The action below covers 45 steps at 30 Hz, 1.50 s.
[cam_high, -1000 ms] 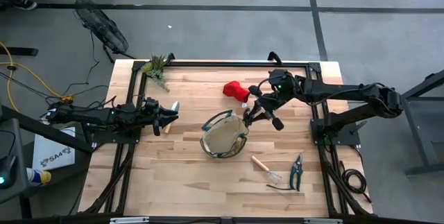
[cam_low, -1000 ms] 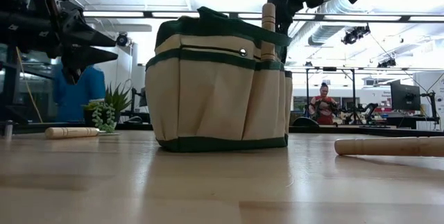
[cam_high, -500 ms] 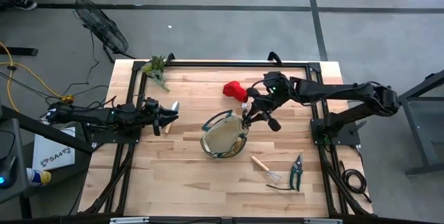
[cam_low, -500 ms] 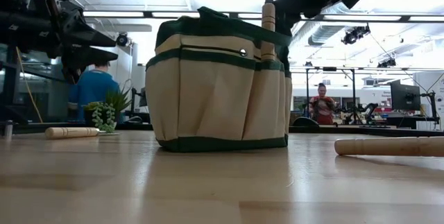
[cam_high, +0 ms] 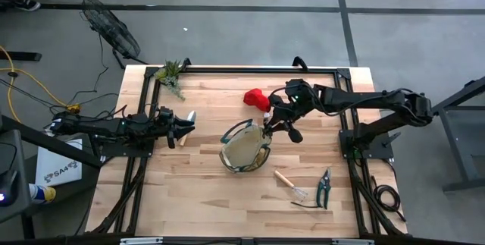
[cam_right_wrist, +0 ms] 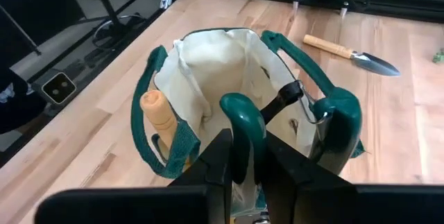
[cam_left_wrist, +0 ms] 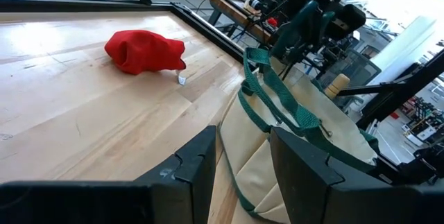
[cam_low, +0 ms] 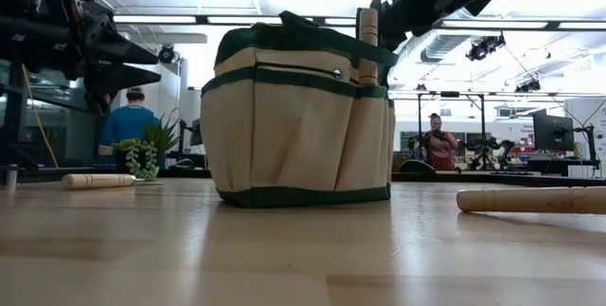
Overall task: Pick & Place Garden tools in Gardening bag
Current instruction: Put the left green shear scissors into the white gardening bag
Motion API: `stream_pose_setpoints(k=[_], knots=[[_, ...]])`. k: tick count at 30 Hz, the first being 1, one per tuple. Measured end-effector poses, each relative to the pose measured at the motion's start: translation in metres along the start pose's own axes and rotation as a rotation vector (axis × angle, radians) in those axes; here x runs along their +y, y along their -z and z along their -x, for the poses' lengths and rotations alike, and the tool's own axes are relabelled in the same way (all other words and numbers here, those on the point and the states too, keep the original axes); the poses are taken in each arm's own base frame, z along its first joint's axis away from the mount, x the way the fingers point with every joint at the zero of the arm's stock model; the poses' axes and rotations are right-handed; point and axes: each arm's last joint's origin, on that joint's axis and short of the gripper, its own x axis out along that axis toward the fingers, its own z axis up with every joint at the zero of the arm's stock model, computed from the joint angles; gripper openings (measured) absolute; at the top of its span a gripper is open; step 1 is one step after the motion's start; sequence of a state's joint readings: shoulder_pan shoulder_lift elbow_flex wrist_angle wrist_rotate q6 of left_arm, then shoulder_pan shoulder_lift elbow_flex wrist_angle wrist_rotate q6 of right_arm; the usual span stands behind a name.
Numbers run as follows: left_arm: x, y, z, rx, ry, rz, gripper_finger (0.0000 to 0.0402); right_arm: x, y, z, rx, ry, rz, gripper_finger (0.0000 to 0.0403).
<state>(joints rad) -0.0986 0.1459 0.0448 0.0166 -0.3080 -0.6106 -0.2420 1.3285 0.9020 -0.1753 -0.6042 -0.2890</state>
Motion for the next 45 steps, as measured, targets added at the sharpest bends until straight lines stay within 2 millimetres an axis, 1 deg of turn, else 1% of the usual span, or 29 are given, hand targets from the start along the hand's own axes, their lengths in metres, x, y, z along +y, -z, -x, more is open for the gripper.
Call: stream_pose_setpoints(k=[5,11,16,20,28,34,41,45], knots=[[-0.0001,0.0001,0.0000,0.002,0.003,0.000,0.0134,0.0011,-0.0002,-0.0003,-0.005,-0.024,-0.012,0.0039],[-0.0001,0.0000,0.0000,0.002,0.002,0.000,0.0134,-0.0017,0.0004,-0.0002,0.018,0.073,-0.096,0.0039],[-0.0001,0.0001,0.0000,0.002,0.002,0.000,0.0134,-0.0019,0.0005,-0.0002,0.019,0.079,-0.103,0.0039],[-0.0001,0.0000,0.0000,0.002,0.002,0.000,0.0134,-0.0015,0.0005,-0.0003,0.018,0.070,-0.105,0.0039],[-0.0001,0.0000,0.0000,0.001,0.002,0.000,0.0134,0.0014,-0.0001,-0.0004,-0.004,-0.026,-0.085,0.0040],[-0.0001,0.0000,0.0000,0.001,0.002,0.000,0.0134,-0.0016,0.0004,-0.0002,0.016,0.069,-0.104,0.0039],[-0.0001,0.0001,0.0000,0.001,0.002,0.000,0.0134,-0.0026,-0.0001,0.0000,0.014,0.105,-0.153,0.0039],[-0.0001,0.0000,0.0000,0.001,0.002,0.000,0.0134,-0.0037,-0.0009,0.0001,0.009,0.134,-0.154,0.0039]])
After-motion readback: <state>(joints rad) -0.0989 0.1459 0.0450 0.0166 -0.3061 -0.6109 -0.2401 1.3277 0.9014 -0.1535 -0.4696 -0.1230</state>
